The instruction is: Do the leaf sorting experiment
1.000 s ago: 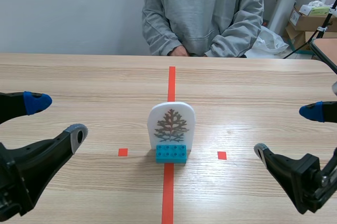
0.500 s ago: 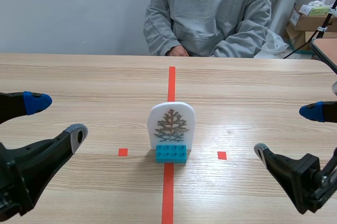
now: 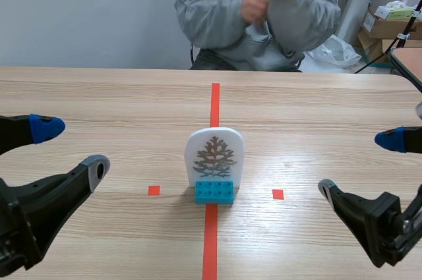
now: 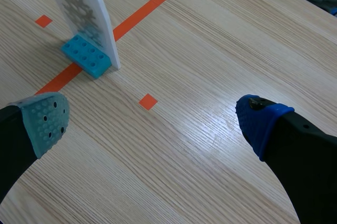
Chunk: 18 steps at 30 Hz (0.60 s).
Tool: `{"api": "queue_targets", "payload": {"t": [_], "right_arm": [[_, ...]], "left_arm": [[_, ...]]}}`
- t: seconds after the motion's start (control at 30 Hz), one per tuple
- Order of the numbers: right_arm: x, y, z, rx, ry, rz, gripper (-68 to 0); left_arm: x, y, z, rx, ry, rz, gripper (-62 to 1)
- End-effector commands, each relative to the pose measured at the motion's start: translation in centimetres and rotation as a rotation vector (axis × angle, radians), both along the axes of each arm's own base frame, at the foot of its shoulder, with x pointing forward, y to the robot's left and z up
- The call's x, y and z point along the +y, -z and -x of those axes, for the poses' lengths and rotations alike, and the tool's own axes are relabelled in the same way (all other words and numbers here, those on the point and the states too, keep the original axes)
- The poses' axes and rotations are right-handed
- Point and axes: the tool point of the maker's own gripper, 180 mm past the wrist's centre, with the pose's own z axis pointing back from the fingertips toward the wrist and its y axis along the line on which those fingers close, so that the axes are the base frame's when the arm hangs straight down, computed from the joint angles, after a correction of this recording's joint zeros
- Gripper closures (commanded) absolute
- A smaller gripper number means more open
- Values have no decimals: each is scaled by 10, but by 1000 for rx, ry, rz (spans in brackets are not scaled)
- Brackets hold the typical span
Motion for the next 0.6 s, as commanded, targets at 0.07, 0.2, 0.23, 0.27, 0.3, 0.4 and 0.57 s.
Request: {"api": "queue_targets", "payload": {"t": [0.07,0.2,0.23,0.27,0.3,0.4,0.57], "right_arm": [[-2,-7,-5,-27,6,-8,-679],[-2,-7,-5,-26,6,-7,-679],[-2,-7,-5,-27,6,-7,-679],[-2,-7,-5,-26,6,-7,-679],[-2,-7,-5,-26,6,-7,-679],[-2,-7,-5,-25,6,-6,-679],[-2,-7,-5,-24,6,-6,-679]], "left_arm": [[-2,-7,-3,-22,1,16,-523],[2,-2,-13,-23,-5,-23,-523],[4,-1,-16,-23,-7,-31,-523],[5,1,-19,-23,-9,-37,-523],[7,3,-21,-23,-9,-41,-523],[9,11,-27,-14,1,-58,-523],[9,31,-36,6,61,-154,-522]]}}
